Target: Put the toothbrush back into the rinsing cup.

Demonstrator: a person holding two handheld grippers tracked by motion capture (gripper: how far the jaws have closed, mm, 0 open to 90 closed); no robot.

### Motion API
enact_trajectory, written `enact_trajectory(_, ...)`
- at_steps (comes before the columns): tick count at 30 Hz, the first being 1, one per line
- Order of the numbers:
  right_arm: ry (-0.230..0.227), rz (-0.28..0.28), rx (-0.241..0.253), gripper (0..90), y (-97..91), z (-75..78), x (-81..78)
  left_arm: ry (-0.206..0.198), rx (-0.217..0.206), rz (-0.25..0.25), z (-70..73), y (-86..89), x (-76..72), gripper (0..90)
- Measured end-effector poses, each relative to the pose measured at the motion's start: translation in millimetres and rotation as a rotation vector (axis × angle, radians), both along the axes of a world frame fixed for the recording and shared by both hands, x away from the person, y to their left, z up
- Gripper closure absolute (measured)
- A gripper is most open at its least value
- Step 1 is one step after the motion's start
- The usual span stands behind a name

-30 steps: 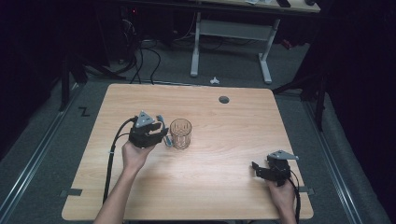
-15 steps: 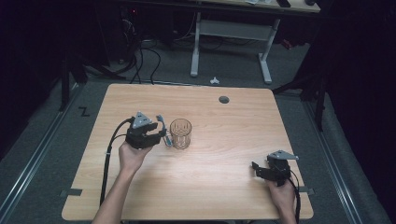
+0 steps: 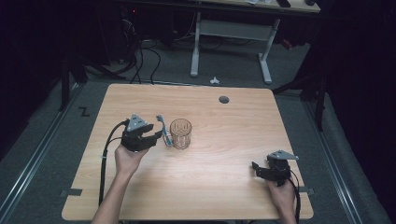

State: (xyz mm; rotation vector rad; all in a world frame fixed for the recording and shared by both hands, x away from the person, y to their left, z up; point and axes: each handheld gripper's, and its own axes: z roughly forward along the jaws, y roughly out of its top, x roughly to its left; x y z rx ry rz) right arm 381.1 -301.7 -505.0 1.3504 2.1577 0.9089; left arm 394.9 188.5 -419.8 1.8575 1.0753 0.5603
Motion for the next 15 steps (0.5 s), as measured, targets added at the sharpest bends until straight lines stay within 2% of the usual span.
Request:
enact_trajectory(4, 0.0, 0.0, 0.0, 26.2, 0.0, 0.0, 0.0, 0.002, 0.007, 0.004, 0.1, 2.0, -3.0, 51.1)
enact_trajectory(15, 0.0, 0.0, 0.0, 26.2, 0.0, 0.0, 0.0, 0.002, -0.012, 0.024, -1.4, 9.5, -11.1, 49.7)
